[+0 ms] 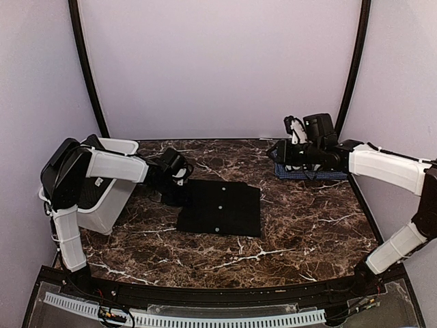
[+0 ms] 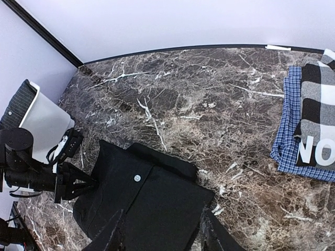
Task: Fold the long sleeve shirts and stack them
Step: Pick up the square-folded shirt from the center of the board.
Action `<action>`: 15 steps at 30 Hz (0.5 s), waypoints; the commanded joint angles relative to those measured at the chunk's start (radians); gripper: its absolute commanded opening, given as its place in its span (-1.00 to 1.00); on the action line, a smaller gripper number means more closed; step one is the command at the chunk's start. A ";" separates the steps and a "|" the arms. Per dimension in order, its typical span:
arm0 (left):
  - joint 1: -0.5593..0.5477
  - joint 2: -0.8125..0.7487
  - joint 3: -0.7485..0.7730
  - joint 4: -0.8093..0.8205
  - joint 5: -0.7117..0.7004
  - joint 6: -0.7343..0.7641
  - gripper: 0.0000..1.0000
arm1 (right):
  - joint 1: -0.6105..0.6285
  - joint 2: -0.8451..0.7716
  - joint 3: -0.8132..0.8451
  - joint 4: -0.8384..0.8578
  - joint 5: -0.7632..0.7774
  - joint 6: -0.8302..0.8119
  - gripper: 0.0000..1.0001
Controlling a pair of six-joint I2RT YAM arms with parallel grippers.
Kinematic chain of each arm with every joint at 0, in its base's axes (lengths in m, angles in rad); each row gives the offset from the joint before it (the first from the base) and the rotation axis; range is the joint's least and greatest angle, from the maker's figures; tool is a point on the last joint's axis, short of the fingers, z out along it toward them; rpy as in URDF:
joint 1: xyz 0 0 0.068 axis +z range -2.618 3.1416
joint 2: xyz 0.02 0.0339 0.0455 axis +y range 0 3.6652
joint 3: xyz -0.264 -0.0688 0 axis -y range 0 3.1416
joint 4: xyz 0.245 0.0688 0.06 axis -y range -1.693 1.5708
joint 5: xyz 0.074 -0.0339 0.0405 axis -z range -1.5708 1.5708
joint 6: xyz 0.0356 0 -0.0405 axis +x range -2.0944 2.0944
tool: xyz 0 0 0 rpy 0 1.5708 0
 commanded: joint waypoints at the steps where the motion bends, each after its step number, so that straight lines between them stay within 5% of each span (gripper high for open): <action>1: -0.012 0.037 0.000 -0.080 0.009 -0.011 -0.87 | 0.025 0.002 -0.038 0.035 0.008 0.010 -0.12; 3: -0.012 0.029 -0.001 -0.074 0.011 -0.019 -0.99 | 0.032 0.015 -0.050 0.044 0.011 0.014 -0.13; 15: -0.009 -0.176 -0.003 -0.176 -0.048 0.008 -1.00 | 0.094 0.127 -0.063 0.048 0.013 0.028 -0.25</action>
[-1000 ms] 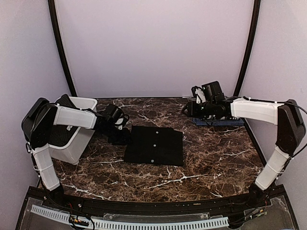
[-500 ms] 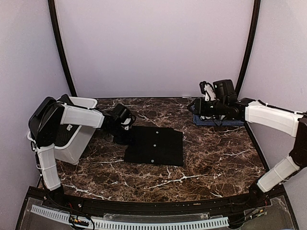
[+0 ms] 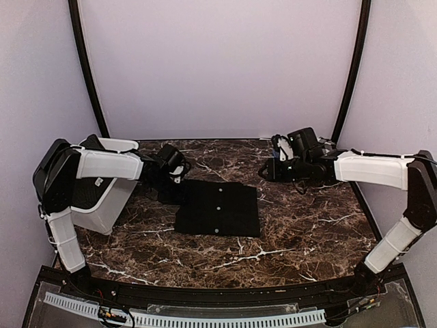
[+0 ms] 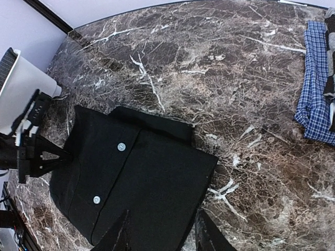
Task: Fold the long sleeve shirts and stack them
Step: Pick up the square-folded shirt from the center of the board.
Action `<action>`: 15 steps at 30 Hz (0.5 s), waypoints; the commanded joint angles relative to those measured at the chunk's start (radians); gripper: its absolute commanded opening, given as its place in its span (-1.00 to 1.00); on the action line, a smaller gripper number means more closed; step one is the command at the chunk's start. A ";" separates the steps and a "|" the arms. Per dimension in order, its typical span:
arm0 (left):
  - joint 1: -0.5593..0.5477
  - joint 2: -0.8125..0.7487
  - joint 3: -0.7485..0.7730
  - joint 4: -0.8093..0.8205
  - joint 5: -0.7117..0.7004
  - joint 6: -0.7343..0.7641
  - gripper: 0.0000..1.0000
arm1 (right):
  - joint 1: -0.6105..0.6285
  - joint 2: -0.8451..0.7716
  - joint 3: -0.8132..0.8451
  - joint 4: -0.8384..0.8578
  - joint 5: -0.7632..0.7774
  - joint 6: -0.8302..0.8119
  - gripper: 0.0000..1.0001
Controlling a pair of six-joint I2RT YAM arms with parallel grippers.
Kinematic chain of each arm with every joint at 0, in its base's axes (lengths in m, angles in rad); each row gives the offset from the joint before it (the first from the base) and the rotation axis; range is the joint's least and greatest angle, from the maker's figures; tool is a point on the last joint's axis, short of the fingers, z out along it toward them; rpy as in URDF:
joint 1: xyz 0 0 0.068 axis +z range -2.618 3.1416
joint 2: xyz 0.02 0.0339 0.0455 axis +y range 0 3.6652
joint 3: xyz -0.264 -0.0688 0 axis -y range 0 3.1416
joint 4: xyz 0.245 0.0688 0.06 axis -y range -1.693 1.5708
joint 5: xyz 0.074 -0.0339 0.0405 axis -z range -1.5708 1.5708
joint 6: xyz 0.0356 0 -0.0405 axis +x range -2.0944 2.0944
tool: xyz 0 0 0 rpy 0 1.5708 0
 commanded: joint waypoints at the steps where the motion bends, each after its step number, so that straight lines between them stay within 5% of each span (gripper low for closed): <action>1: 0.000 -0.133 -0.007 -0.122 -0.042 0.030 -1.00 | 0.037 0.050 -0.003 0.036 0.008 0.011 -0.26; 15: 0.027 -0.276 0.104 -0.315 -0.028 0.133 -1.00 | 0.181 0.287 0.104 0.060 -0.010 0.071 -0.55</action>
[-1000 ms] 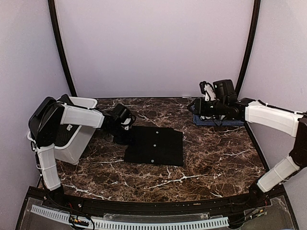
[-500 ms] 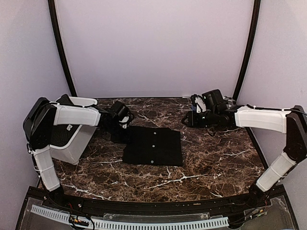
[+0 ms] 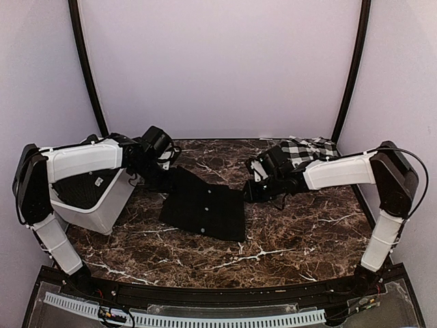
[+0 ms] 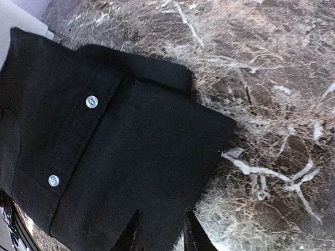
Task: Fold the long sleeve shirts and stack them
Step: Pick up the square-folded shirt from the center of the board, then turn over the square folded shirt at the center of the board.
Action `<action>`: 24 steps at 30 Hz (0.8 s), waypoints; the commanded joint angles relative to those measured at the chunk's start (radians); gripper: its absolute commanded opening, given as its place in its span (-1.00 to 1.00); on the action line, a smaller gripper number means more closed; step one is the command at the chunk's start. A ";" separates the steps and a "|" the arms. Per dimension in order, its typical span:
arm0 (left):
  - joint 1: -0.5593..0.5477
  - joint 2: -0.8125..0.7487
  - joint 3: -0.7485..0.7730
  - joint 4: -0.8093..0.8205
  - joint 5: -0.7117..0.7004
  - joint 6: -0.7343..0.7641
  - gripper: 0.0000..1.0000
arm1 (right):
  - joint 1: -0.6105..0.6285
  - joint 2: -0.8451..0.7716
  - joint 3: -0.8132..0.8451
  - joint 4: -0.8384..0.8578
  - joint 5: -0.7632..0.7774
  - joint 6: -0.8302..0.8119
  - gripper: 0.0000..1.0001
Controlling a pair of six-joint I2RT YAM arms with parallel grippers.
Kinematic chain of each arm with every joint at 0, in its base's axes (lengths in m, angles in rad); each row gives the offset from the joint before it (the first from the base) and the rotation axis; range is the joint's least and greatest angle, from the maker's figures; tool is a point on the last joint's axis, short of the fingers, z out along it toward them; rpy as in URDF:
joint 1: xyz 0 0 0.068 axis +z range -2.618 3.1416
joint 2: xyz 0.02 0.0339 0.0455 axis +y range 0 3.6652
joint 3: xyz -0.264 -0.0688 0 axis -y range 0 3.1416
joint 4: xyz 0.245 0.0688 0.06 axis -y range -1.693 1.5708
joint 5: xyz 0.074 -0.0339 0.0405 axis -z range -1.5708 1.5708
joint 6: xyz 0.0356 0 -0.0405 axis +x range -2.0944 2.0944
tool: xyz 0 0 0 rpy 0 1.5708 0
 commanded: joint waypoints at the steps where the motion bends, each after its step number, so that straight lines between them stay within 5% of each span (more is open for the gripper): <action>1: 0.013 -0.076 0.076 -0.103 0.000 0.059 -1.00 | 0.043 0.077 0.071 0.021 0.008 0.024 -0.56; 17: 0.022 -0.079 0.342 -0.175 0.086 0.123 -1.00 | 0.144 0.418 0.418 0.023 -0.066 0.070 -0.65; 24: 0.022 -0.003 0.471 -0.139 0.214 0.098 -1.00 | 0.161 0.592 0.614 0.208 -0.244 0.202 -0.63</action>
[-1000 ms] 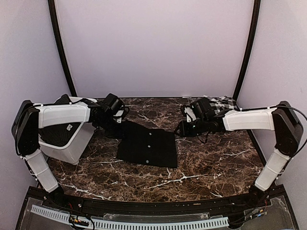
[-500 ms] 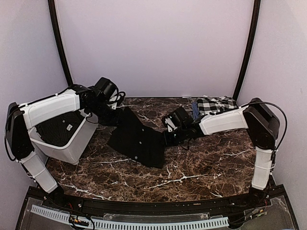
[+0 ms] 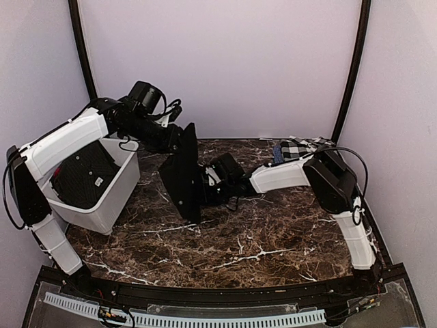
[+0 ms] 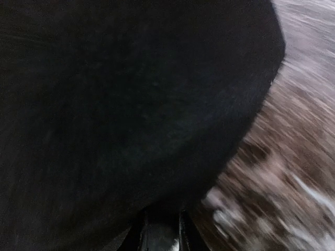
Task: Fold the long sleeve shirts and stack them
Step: Turn over the square folded shirt at the center of the board.
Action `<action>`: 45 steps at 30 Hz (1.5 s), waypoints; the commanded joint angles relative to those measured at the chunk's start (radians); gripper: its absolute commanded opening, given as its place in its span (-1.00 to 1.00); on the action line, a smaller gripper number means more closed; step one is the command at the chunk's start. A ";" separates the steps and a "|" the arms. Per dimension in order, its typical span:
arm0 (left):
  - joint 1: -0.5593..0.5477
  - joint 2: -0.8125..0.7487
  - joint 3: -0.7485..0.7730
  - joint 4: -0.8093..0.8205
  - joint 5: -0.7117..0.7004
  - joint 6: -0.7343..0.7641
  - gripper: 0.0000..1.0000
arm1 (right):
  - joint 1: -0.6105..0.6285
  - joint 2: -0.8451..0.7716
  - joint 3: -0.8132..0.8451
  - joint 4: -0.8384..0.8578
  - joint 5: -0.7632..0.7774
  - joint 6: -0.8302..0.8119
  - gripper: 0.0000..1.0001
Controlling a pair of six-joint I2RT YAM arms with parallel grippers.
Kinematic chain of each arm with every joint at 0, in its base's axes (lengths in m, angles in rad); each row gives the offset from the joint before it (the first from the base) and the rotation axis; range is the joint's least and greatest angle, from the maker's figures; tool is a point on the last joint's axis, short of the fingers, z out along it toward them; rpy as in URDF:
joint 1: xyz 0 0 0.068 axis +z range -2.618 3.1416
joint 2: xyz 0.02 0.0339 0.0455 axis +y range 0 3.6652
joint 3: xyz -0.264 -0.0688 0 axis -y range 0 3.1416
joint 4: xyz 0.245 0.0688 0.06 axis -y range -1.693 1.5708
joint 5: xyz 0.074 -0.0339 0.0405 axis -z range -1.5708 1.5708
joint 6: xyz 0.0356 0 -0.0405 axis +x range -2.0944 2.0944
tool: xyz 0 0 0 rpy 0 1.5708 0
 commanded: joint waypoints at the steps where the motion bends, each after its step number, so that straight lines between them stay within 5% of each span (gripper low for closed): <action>1: 0.005 0.041 0.086 0.030 0.112 -0.007 -1.00 | 0.021 0.106 0.143 0.165 -0.145 0.113 -0.63; 9: 0.003 0.140 0.076 0.124 0.194 -0.073 -1.00 | 0.028 0.263 0.306 0.405 -0.334 0.329 -0.61; 23: 0.014 0.289 0.167 0.173 0.214 -0.090 -1.00 | 0.028 0.150 0.070 0.554 -0.341 0.492 -0.60; 39: 0.017 0.431 0.273 0.204 0.284 -0.096 -1.00 | 0.109 0.119 -0.166 0.951 -0.380 0.851 -0.58; 45: 0.013 0.433 0.240 0.211 0.316 -0.086 -1.00 | 0.071 0.003 -0.343 0.990 -0.300 0.818 -0.57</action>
